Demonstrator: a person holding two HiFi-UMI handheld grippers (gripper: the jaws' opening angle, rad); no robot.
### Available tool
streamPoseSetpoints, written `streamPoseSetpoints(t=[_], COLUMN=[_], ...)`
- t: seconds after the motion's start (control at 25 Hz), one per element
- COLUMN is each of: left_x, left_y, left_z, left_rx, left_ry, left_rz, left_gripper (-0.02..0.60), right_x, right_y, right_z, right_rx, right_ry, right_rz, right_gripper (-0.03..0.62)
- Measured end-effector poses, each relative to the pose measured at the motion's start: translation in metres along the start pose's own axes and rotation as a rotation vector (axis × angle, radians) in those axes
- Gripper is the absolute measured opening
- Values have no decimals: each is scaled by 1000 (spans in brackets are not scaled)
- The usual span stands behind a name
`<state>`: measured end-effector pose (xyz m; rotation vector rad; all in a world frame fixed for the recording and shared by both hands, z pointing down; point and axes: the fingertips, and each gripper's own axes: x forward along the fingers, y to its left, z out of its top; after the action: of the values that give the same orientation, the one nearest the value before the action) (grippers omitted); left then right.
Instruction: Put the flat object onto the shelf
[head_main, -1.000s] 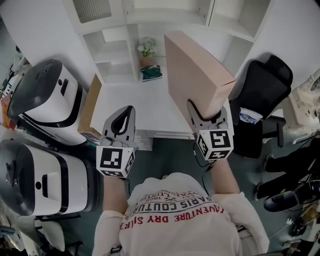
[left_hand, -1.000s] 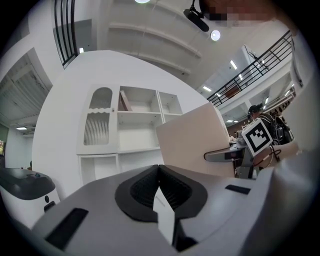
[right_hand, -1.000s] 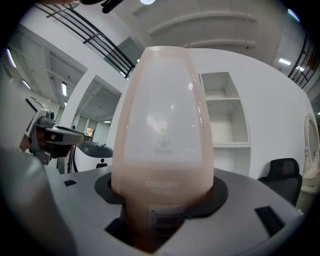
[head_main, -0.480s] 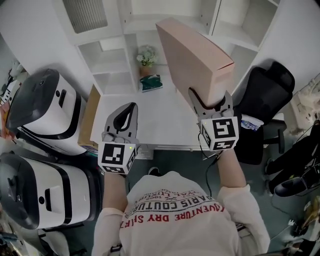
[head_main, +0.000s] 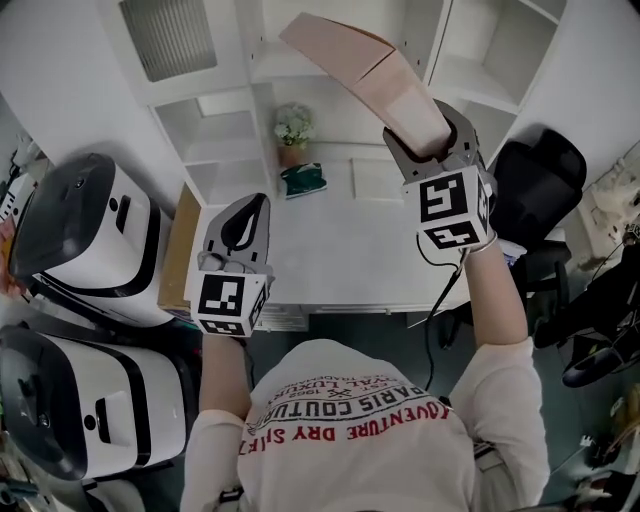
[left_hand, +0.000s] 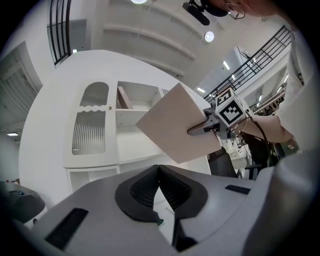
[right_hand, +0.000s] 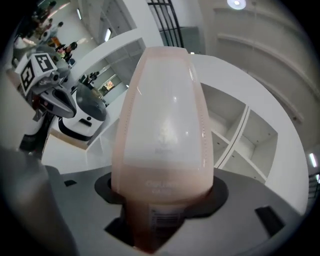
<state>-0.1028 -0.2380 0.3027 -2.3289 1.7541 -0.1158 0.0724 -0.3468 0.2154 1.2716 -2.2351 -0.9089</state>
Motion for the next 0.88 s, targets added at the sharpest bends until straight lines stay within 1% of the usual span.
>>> streamPoseSetpoints(t=[0.12,0.2,0.4,0.52,0.68,0.8,0.88], left_x=[3,5,12,17,24,27,29], left_y=[3,2,7,18,31,41,50], left_z=[-1,-3,-7,-6,-13,-18,-18], left_rx=[5,15,52,29,23,14,8], left_ry=[-4,-2,-6,-23,-12,-15,-25], left_rz=[-10,-21,-47,-45,-48,-51,-45], left_gripper=[14,14,14,14,14,14,14], right_x=[21,31,57,76,97,109,120], right_y=[-7,-10,-7,-1,6,9,12], right_z=[11,18,29,34,42,48,50], right_rx=[-117,-215,-456,-531,-609,-701,-735], right_ry=[48,75,134,183,259,315,336], right_rz=[23,25,-9,-4,20,4,4], right_gripper=[304,305,305,308,310,306,308])
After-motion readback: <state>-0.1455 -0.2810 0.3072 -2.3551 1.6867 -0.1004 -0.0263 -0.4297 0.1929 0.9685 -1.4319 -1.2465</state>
